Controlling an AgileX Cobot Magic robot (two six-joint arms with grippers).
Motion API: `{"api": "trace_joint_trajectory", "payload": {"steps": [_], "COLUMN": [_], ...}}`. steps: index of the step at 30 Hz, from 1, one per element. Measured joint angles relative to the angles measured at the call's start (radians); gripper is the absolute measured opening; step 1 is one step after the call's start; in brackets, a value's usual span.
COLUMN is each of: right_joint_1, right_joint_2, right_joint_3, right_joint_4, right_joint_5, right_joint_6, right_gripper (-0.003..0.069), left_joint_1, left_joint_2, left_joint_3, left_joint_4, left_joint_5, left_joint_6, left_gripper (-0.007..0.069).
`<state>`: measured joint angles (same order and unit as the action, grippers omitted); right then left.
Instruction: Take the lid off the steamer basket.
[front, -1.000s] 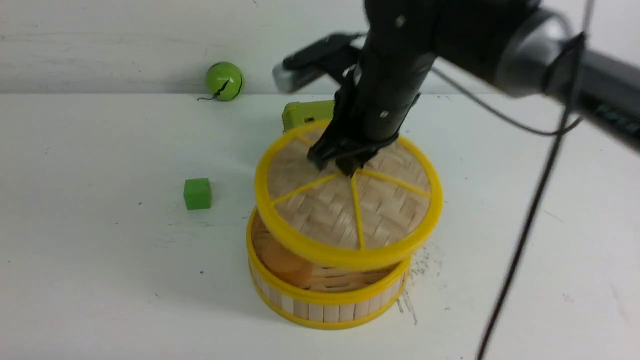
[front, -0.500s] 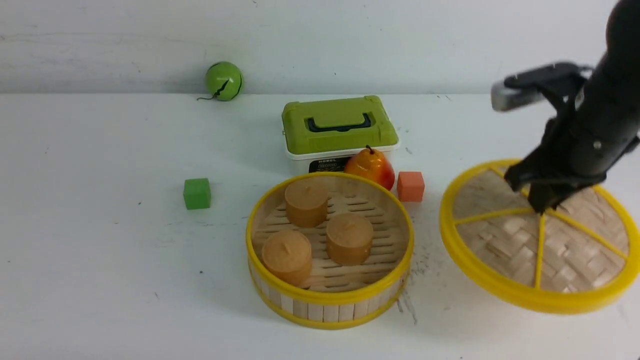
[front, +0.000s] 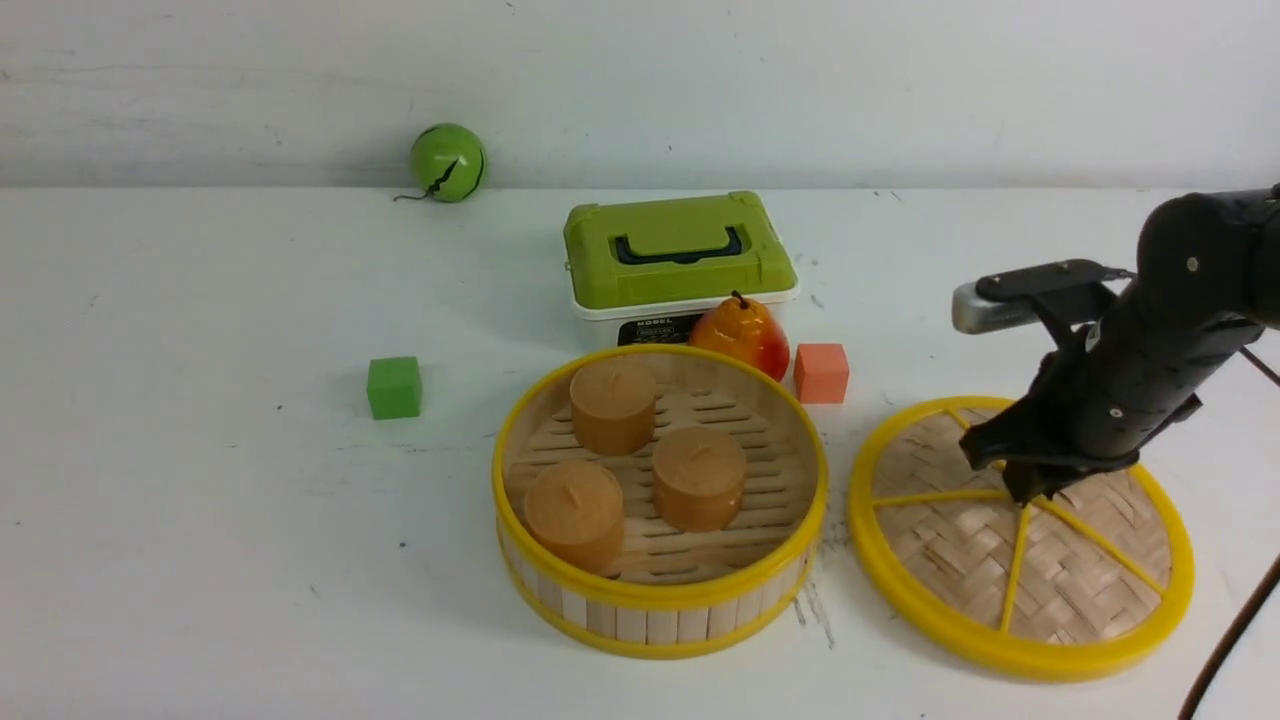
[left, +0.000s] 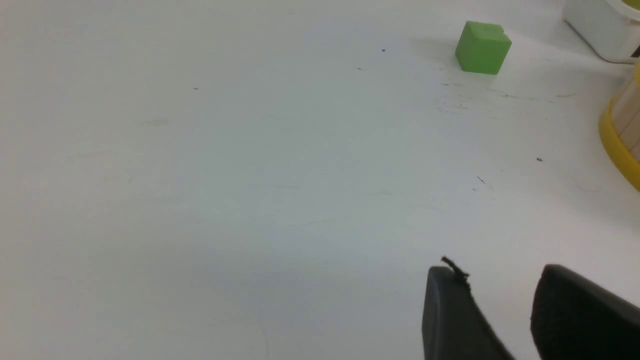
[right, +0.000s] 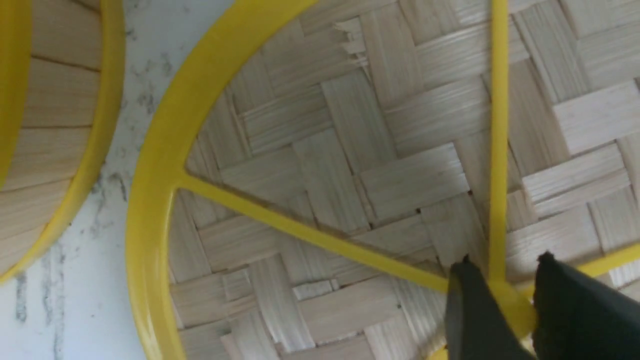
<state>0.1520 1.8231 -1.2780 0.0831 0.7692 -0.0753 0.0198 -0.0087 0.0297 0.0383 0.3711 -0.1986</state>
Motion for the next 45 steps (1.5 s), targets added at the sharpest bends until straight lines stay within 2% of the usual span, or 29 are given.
{"api": "trace_joint_trajectory", "payload": {"steps": [1, 2, 4, 7, 9, 11, 16, 17, 19, 22, 31, 40, 42, 45], "right_joint_1": [0.000, 0.000, 0.000, 0.000, 0.000, 0.000, 0.000, 0.000, 0.000, 0.000, 0.000, 0.000, 0.000, -0.001], "right_joint_2": [-0.010, -0.010, -0.080, -0.207, -0.377, -0.519, -0.924, -0.938, -1.087, -1.204, -1.263, -1.268, -1.268, -1.316], "right_joint_3": [-0.004, -0.004, -0.004, 0.012, 0.066, 0.135, 0.393, 0.402, 0.495, 0.562, 0.588, 0.645, 0.678, 0.787], "right_joint_4": [0.001, 0.001, 0.018, 0.050, 0.093, 0.135, 0.271, 0.277, 0.334, 0.363, 0.355, 0.261, 0.262, 0.258], "right_joint_5": [0.016, 0.016, 0.053, 0.062, 0.043, 0.008, -0.164, -0.172, -0.242, -0.276, -0.233, -0.237, -0.271, -0.407], "right_joint_6": [0.010, 0.010, 0.012, 0.007, -0.017, -0.044, -0.148, -0.151, -0.186, -0.206, -0.210, -0.202, -0.197, -0.196], "right_gripper": [0.0247, 0.0247, 0.0324, 0.0349, 0.0326, 0.0269, 0.0031, 0.0031, -0.0018, -0.0022, -0.0022, -0.0022, -0.0022, -0.0022], "left_joint_1": [0.000, 0.000, 0.000, 0.000, 0.000, 0.000, 0.000, 0.000, 0.000, 0.000, 0.000, 0.000, 0.000, 0.000], "left_joint_2": [0.000, 0.000, 0.000, 0.000, 0.000, 0.000, 0.000, 0.000, 0.000, 0.000, 0.000, 0.000, 0.000, 0.000], "left_joint_3": [0.000, 0.000, 0.000, 0.000, 0.000, 0.000, 0.000, 0.000, 0.000, 0.000, 0.000, 0.000, 0.000, 0.000], "left_joint_4": [0.000, 0.000, 0.000, 0.000, 0.000, 0.000, 0.000, 0.000, 0.000, 0.000, 0.000, 0.000, 0.000, 0.000], "left_joint_5": [0.000, 0.000, 0.000, 0.000, 0.000, 0.000, 0.000, 0.000, 0.000, 0.000, 0.000, 0.000, 0.000, 0.000], "left_joint_6": [0.000, 0.000, 0.000, 0.000, 0.000, 0.000, 0.000, 0.000, 0.000, 0.000, 0.000, 0.000, 0.000, 0.000], "left_gripper": [0.0239, 0.0239, 0.0239, 0.0239, 0.0239, 0.0239, 0.0239, 0.0239, 0.0239, 0.0239, 0.0239, 0.0239, 0.0239, 0.0239]}}
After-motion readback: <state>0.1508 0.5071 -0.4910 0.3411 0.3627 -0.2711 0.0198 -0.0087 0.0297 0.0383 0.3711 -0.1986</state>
